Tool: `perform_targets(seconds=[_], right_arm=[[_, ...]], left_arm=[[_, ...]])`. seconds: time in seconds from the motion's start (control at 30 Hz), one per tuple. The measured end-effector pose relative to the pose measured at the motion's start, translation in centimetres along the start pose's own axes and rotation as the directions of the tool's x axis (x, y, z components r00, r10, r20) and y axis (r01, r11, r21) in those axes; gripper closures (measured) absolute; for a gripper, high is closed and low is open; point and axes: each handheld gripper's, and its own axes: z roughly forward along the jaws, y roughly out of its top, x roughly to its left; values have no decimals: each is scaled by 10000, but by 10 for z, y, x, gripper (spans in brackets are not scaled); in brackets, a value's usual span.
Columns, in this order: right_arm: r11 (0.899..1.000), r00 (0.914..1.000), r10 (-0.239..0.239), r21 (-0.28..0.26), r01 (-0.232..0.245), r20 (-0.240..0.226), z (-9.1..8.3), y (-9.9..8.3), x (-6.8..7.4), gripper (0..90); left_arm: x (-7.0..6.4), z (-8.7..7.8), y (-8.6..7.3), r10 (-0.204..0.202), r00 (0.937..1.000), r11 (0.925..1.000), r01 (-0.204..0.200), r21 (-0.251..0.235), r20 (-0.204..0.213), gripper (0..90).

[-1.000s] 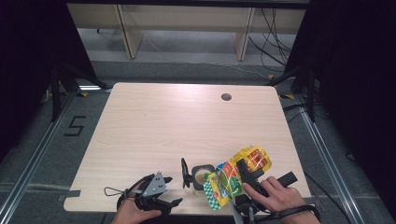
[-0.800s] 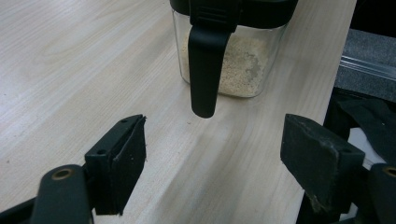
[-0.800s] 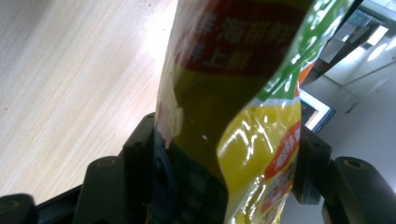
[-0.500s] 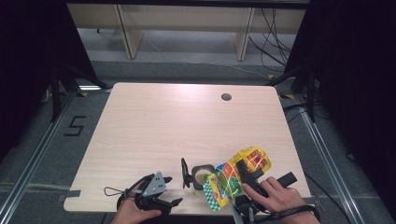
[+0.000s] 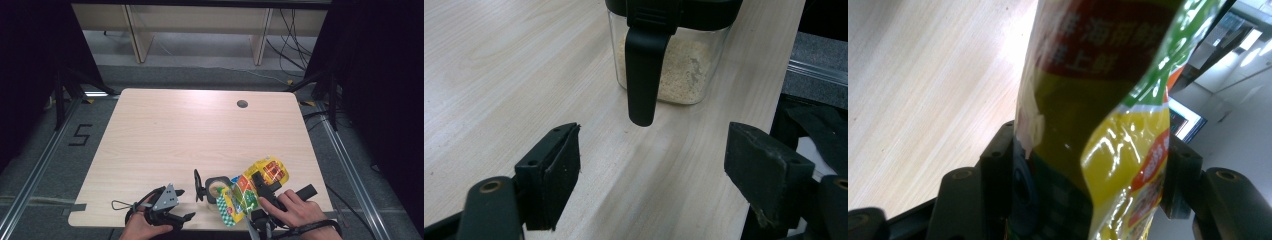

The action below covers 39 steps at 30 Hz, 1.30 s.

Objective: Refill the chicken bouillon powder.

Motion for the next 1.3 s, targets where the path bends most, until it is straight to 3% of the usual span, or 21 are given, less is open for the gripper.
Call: perform_targets(seconds=[0.03, 0.07, 0.13, 0.17, 0.2, 0.27, 0.33, 0.4, 0.43, 0.5, 0.53, 0.6, 0.63, 0.7, 0.73, 0.97, 1.0, 1.2, 1.27, 1.3], right_arm=[[9999, 9999, 104, 36, -104, -31, 0, -1, 1, 409], [9998, 9998, 200, 50, -200, -56, 0, -1, 1, 409], [9998, 9999, -83, -165, 84, 59, 1, -1, -1, 410], [9951, 9967, -756, -620, 772, 278, 3, 2, -6, 411], [9995, 9995, 315, -7, -315, -2, -1, 1, 2, 412], [9999, 9999, 137, -94, -137, 69, -1, 2, 1, 415], [9999, 9999, 106, -103, -106, 25, -1, 1, 1, 415], [9998, 9998, -111, -183, 114, 144, 0, 0, -1, 420], [9979, 9987, -455, -457, 465, 226, 2, -1, -5, 423], [9977, 9986, -490, -455, 498, 200, 1, -1, -5, 425], [9995, 9995, 307, -17, -307, -56, -1, -1, 1, 426], [9976, 9987, -453, -509, 465, 235, 2, -1, -5, 429], [9974, 9985, -485, -527, 498, 253, 2, -1, -5, 429], [9982, 9990, -390, -452, 400, 226, 1, -1, -4, 430], [9997, 9999, -70, -252, 73, 141, -1, -1, -2, 431], [9998, 9997, -155, -128, 157, 170, -2, -2, -2, 432], [9996, 9997, 225, 155, -225, -14, -4, -2, 1, 432], [9981, 9988, -381, -471, 395, 309, -1, -3, -5, 433], [9980, 9986, -411, -457, 426, 327, -1, -3, -5, 432], [9968, 9971, -690, -376, 701, 311, -1, -4, -7, 433]], left_arm=[[0, 1, 0, -85, 10000, 9999, 85, -70, 15, 222], [1, 0, 0, 133, 9999, 9999, -133, 106, -43, 222], [1, 0, 0, 66, 10000, 9999, -66, 86, 37, 222], [0, 0, 0, 9, 10000, 10000, -9, 16, 60, 221], [1, 0, 0, 169, 9999, 9998, -169, 74, 34, 222], [0, 0, 0, 13, 10000, 10000, -13, 14, 3, 222], [1, 0, 0, 114, 9999, 9999, -114, 100, -15, 221], [0, 0, 0, 18, 10000, 10000, -18, 38, 55, 222], [1, 0, 0, 31, 10000, 10000, -32, 30, 53, 222], [0, 0, 0, 7, 10000, 10000, -7, 15, 54, 222], [0, 0, 0, 12, 10000, 10000, -13, 22, 52, 222], [1, 0, 0, 113, 9999, 9999, -113, 67, 31, 222], [0, 0, 0, 28, 10000, 10000, -29, 30, 53, 222], [2, 0, 0, 201, 9998, 9997, -200, 166, -77, 222], [1, 0, 0, 127, 9999, 9999, -126, 105, -46, 222], [1, 0, 0, 73, 10000, 10000, -73, 59, -2, 222], [1, 0, 0, 53, 10000, 10000, -53, 67, 38, 222], [1, 0, 0, 74, 10000, 9999, -75, 80, 32, 222], [1, 0, 0, 77, 10000, 10000, -77, 62, 22, 222], [1, 0, 0, 76, 10000, 9999, -76, 66, 25, 222]])
